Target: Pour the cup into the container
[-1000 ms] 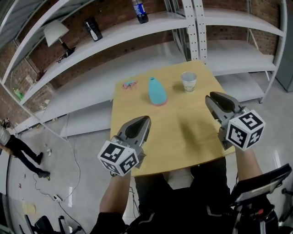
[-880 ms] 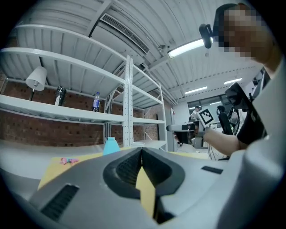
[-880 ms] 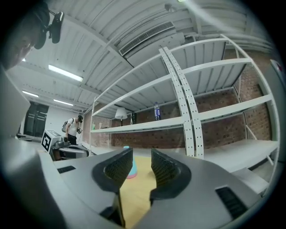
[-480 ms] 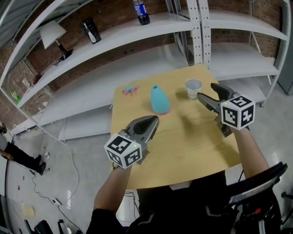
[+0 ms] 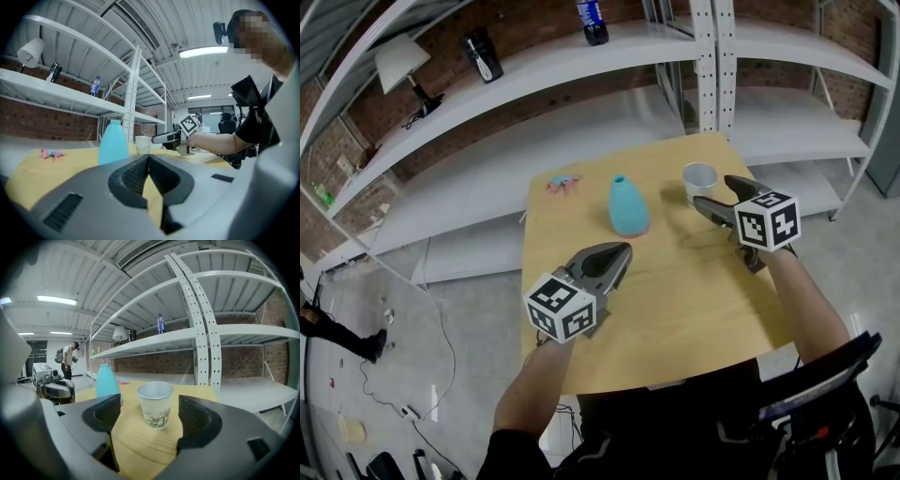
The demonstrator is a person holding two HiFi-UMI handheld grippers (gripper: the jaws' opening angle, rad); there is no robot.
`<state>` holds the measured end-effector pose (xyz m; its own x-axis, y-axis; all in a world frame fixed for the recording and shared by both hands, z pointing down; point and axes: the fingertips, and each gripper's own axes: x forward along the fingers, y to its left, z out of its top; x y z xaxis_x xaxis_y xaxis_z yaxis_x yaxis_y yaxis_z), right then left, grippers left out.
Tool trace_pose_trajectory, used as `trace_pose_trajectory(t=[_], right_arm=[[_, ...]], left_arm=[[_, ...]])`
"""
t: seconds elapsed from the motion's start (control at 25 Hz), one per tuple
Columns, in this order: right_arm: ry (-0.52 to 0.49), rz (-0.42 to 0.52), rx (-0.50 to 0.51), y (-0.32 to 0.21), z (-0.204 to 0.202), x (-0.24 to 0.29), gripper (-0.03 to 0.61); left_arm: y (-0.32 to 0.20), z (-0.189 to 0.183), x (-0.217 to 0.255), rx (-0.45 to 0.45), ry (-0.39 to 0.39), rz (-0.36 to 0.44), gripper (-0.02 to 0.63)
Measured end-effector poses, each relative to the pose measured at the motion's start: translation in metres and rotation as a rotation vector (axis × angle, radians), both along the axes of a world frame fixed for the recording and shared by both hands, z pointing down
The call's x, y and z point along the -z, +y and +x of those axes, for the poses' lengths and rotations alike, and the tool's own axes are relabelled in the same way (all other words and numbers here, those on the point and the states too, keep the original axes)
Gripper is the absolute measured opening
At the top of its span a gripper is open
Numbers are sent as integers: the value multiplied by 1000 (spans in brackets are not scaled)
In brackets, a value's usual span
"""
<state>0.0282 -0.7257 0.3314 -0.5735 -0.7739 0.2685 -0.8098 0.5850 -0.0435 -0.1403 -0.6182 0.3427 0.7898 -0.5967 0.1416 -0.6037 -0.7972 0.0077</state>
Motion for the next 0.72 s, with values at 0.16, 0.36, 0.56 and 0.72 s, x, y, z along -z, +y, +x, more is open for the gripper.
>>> trace_pose_trajectory(t=[0.16,0.36,0.56,0.72], right_arm=[[17,-17,1,-11,-6,-7,368],[36,-45,-16,-24,-7,-21,368],[44,-57,-12,-38,-11,-30,367],[47,-73,0,-44,-21,-35,367]], left_arm=[[-2,1,-3,-8,1,-10,2],[0,3,-5,-22,-9,-6,2],[2,6,-5,-35,-9,-3,2],[3,6,-5,-35,-6,-3,2]])
